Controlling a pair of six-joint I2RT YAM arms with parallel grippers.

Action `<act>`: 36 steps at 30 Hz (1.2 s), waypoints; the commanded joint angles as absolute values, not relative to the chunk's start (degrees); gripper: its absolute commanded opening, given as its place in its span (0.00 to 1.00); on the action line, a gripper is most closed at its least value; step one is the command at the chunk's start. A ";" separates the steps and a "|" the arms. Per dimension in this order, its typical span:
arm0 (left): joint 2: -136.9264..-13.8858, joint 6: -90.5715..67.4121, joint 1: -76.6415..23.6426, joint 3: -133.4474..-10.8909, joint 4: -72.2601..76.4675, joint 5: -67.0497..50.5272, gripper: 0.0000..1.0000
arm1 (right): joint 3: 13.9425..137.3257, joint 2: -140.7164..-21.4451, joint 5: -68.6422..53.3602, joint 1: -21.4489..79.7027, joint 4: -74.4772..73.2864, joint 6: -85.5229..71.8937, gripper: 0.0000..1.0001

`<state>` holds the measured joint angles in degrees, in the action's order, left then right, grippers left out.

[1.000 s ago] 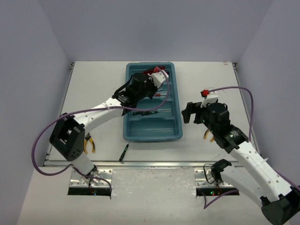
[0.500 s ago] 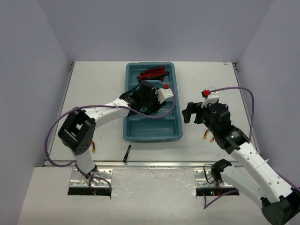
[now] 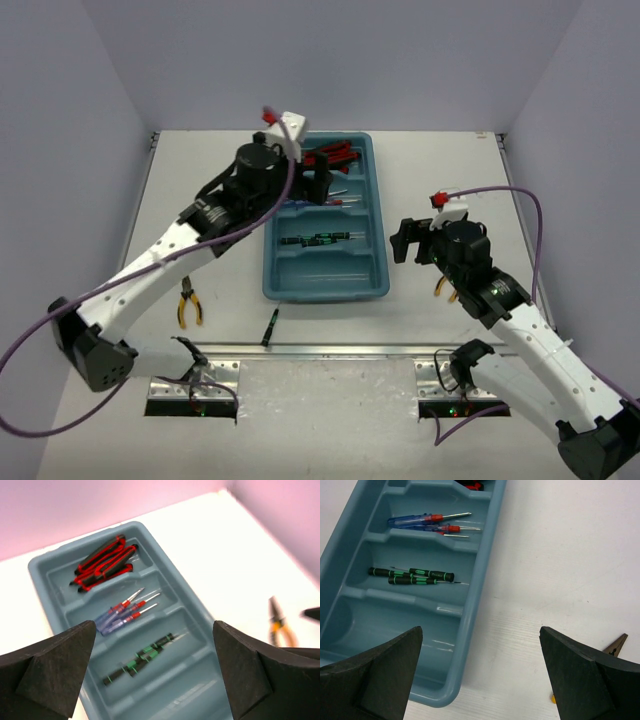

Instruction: Sort the tools into containers

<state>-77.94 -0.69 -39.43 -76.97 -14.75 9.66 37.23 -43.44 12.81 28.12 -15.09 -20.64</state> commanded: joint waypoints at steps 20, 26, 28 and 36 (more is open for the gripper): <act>-49.98 -36.45 -38.67 -47.58 -50.20 5.65 1.00 | 36.74 -42.89 14.77 28.04 -12.66 -19.14 0.99; -51.85 -46.14 -45.25 -37.54 -44.84 6.42 1.00 | 36.21 -42.63 15.03 28.12 -12.57 -18.98 0.99; -50.98 -49.66 -47.56 -36.65 -42.73 7.48 1.00 | 36.12 -42.54 15.12 28.04 -12.39 -18.90 0.99; -61.80 -56.93 -58.38 -35.16 -42.28 17.72 1.00 | 36.11 -42.17 14.59 28.05 -12.40 -19.00 0.99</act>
